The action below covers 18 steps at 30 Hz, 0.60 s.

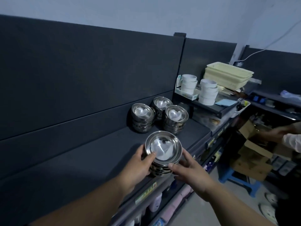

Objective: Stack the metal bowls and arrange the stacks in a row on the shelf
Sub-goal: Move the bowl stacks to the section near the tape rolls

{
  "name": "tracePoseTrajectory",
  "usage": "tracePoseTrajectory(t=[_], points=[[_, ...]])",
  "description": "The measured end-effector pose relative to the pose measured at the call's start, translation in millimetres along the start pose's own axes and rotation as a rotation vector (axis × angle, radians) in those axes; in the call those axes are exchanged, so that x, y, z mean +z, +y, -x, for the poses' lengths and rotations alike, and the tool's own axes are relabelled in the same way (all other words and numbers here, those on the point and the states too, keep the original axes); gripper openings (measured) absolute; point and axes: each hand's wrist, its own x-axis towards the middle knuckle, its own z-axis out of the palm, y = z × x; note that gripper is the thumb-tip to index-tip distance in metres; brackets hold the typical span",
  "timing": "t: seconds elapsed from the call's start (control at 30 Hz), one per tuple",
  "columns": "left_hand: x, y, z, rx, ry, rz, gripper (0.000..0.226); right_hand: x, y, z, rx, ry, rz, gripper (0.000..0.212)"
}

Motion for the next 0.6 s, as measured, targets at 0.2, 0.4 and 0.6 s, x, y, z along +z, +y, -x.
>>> tracePoseTrajectory(t=[0.2,0.4,0.6], points=[[5,1,-59,-0.049,0.126,0.052,0.054,-22,-6,-69,0.002,-0.105,0.008,0.093],[21,6,-102,-0.056,0.309,0.133,0.036,-51,-11,-141,-0.003,-0.239,0.001,0.095],[44,9,-123,-0.037,0.498,0.221,0.033,-72,-12,-186,0.024,-0.325,0.003,0.076]])
